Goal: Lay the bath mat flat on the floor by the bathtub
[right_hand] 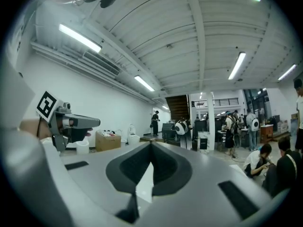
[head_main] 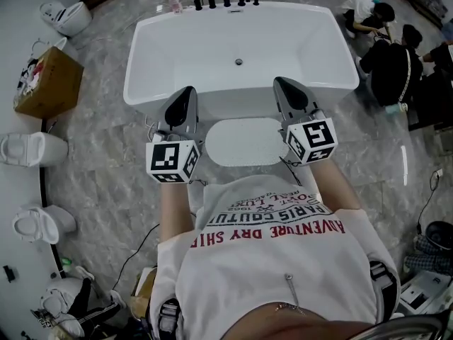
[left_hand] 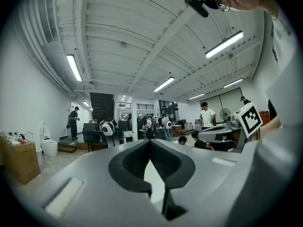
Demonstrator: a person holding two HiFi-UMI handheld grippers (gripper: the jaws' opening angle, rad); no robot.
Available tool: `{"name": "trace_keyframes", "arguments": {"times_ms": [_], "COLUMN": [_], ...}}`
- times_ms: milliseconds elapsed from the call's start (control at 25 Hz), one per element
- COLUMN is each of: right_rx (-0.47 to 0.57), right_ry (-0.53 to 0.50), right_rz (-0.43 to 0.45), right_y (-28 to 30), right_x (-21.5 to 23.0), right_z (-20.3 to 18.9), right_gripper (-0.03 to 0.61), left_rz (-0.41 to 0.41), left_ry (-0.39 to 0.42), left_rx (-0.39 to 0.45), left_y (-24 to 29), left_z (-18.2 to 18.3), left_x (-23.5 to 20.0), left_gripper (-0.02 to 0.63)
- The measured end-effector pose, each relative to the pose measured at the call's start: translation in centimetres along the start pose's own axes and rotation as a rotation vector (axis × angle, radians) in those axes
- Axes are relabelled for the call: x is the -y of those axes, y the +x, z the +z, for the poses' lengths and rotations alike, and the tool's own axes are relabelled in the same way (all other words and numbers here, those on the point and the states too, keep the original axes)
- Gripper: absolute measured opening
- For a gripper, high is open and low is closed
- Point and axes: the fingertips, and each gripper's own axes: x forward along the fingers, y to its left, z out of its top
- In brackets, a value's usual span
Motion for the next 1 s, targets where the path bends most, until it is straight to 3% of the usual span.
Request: {"name": "trace_keyframes", "arguments": {"times_ms": [560, 1000], "right_rx": [-0.056, -0.078], "right_ry": [0.007, -0.003], "right_rz": [0.017, 0.042], "right_y": [1.6, 3.6], "right_x": [-1.5, -3.2], "right_z": [-2.1, -3.0], "right_gripper": [0.008, 0.008], "left_rz": [-0.005, 0.013], "left_ry": [-0.057, -0.053], "left_rx": [-0.037, -0.051], "left_y": [-0.4, -0.6], "left_z": [-2.3, -3.3], "left_x": [-1.6, -4.1], "left_gripper": [0.012, 0.012]}}
